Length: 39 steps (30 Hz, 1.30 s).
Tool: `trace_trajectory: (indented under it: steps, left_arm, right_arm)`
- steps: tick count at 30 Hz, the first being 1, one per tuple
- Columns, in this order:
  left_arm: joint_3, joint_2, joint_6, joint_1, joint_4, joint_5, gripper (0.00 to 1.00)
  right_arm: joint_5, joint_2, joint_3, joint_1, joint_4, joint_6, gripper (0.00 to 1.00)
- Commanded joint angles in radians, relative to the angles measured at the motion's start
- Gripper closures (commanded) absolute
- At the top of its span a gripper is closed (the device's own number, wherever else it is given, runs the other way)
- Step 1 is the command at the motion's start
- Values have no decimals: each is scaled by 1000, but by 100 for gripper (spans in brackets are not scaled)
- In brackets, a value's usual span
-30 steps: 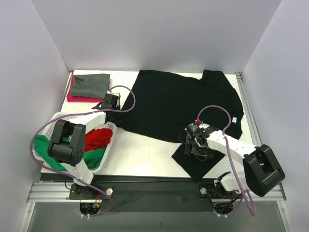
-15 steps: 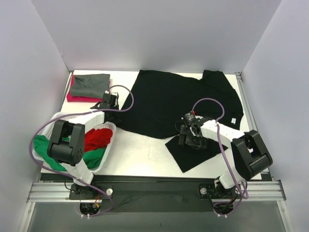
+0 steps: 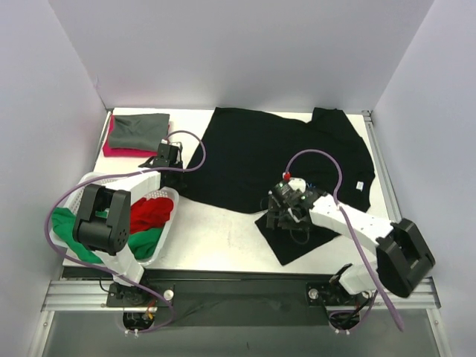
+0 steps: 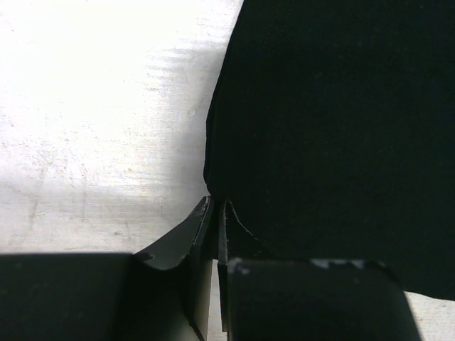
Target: Fold and stack the t-shirts
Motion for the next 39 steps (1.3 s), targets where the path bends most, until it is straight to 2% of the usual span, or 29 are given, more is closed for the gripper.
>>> trace_trajectory:
  steps: [1, 4, 9, 22, 25, 28, 29, 31, 39]
  left_arm:
    - [9, -31, 9, 7, 41, 3, 100]
    - [7, -34, 10, 8, 38, 0, 100]
    - [4, -36, 10, 10, 36, -1, 100]
    - [-4, -54, 12, 13, 24, -9, 100]
    - [-7, -59, 10, 13, 23, -12, 100]
    - [-5, -67, 12, 13, 16, -12, 100]
    - [-5, -70, 12, 13, 15, -14, 100]
    - [-4, -79, 12, 13, 13, -15, 100]
    - [-11, -128, 10, 14, 1, -17, 100]
  right_arm:
    - [94, -83, -36, 132, -129, 129, 15]
    - [103, -97, -91, 235, -166, 224, 20]
    - [104, -62, -140, 347, -197, 336, 35]
    - [127, 1, -135, 390, -181, 367, 51]
    - [112, 1, -158, 390, -161, 367, 60]
    - [100, -11, -174, 393, -155, 370, 80]
    - [95, -17, -181, 395, -155, 372, 92]
    - [85, -38, -186, 398, -160, 375, 100]
    - [121, -110, -128, 496, -313, 445, 100]
